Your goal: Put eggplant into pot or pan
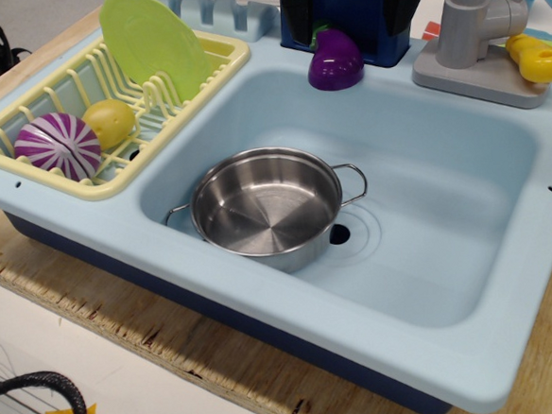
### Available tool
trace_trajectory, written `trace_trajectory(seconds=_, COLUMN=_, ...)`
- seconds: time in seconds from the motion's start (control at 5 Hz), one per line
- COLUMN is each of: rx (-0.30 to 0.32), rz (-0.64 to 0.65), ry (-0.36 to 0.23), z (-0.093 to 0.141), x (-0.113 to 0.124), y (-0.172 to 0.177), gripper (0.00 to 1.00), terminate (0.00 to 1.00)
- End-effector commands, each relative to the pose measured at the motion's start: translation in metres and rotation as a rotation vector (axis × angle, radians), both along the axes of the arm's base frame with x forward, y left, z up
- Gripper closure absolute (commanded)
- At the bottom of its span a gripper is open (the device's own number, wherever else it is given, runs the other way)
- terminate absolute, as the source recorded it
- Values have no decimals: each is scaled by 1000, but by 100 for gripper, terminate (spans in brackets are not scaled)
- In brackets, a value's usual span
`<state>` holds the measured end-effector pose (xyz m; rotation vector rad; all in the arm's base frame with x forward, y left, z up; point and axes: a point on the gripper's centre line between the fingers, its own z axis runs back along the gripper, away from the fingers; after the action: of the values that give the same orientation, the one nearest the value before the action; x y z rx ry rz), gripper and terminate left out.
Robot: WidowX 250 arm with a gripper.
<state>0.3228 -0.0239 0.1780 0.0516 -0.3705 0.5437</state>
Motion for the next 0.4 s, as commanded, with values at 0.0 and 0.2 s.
trace_trajectory(seconds=0.0, rx=0, rz=0, ry=0, z=0, x=0, y=0, gripper=0, terminate=0)
trace_trajectory(seconds=0.2, rx=10, rz=-38, ry=-1, z=-3, x=11, y=0, gripper=0, terminate=0)
